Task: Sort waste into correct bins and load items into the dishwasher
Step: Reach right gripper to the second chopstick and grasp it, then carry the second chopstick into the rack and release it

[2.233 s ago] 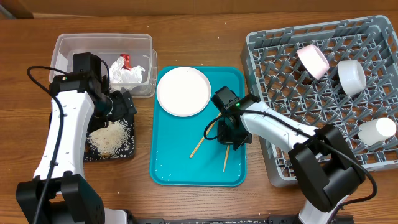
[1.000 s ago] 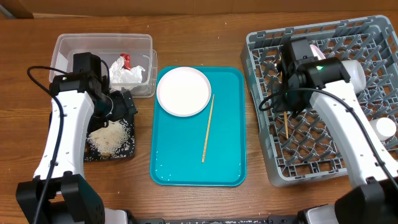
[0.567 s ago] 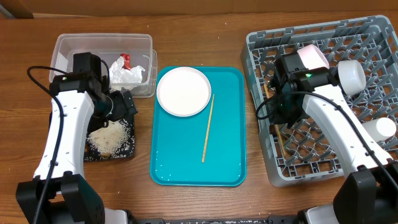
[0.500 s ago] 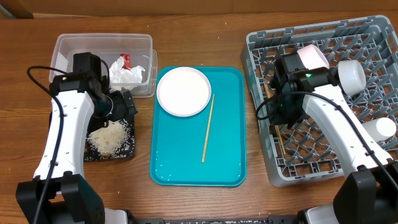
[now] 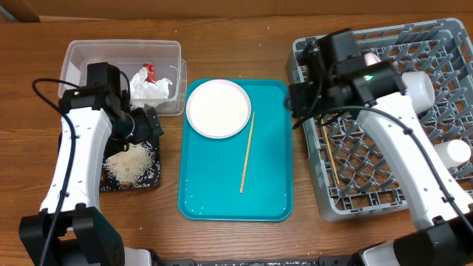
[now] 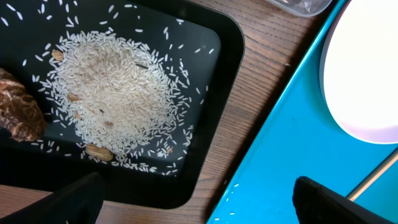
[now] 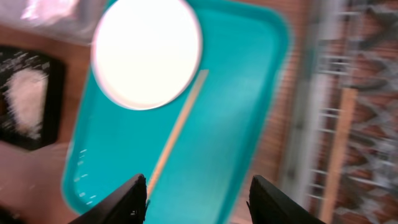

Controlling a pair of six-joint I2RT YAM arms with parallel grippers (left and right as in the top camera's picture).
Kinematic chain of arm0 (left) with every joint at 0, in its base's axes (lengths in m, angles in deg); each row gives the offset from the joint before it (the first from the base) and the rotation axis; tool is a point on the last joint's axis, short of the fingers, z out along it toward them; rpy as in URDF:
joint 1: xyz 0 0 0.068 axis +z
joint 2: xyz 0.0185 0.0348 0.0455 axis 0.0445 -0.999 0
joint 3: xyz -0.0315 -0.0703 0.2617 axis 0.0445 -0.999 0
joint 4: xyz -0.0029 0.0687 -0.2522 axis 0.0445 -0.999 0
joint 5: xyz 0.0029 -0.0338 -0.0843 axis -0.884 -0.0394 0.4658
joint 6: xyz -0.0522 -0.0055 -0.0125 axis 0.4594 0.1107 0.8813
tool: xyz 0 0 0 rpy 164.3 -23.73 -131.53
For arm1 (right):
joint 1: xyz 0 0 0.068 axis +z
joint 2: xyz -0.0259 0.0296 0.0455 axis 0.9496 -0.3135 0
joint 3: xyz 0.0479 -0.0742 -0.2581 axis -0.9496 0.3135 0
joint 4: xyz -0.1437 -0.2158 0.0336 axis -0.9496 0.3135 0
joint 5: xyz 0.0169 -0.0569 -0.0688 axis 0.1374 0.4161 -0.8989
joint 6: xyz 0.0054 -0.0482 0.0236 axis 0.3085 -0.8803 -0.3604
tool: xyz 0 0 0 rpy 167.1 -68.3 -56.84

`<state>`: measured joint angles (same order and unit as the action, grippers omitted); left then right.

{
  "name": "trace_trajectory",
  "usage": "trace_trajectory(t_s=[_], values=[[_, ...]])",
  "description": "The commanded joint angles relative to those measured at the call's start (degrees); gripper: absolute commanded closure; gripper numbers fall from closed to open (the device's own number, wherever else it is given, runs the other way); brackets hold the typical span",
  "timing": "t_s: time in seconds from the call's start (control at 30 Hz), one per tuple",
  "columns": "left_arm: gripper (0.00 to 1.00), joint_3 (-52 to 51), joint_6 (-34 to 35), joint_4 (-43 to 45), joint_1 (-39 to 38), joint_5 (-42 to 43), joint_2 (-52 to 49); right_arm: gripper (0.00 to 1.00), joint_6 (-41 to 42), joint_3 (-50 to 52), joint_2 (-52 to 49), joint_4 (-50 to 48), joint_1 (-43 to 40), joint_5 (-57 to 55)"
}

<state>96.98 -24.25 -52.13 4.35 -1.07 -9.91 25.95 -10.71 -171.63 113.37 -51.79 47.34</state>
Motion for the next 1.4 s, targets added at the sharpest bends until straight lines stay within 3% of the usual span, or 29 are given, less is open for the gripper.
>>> trace_trajectory(t_s=[0.0, 0.4, 0.67, 0.8, 0.97, 1.1, 1.37], values=[[0.02, 0.13, 0.96, 0.20, 0.15, 0.42, -0.31, 0.44, 4.59, 1.51, -2.34, -1.66, 4.26, 3.30], [0.02, 0.13, 0.94, 0.22, 0.15, 0.37, -0.31, 0.41, 17.25, 2.01, -20.74, -2.60, 14.97, -2.78], [0.01, 0.13, 0.94, 0.24, 0.15, 0.37, -0.31, 0.43, 17.44, 2.12, -29.05, -3.17, 17.75, -2.84], [0.01, 0.13, 0.94, 0.22, 0.15, 0.37, -0.31, 0.58, 20.72, 2.12, -30.58, -2.21, 17.81, -5.42], [0.01, 0.13, 0.94, 0.20, 0.15, 0.39, -0.31, 0.91, 22.38, 2.12, -30.58, -0.46, 17.73, -8.09], [0.01, 0.13, 0.94, 0.20, 0.15, 0.39, -0.31, 0.96, 21.62, 1.86, -30.12, 1.60, 17.20, -8.87], [0.01, 0.13, 0.94, 0.20, 0.15, 0.37, -0.31, 0.96, 14.36, -3.98, -21.68, 10.45, 13.27, -12.79]])
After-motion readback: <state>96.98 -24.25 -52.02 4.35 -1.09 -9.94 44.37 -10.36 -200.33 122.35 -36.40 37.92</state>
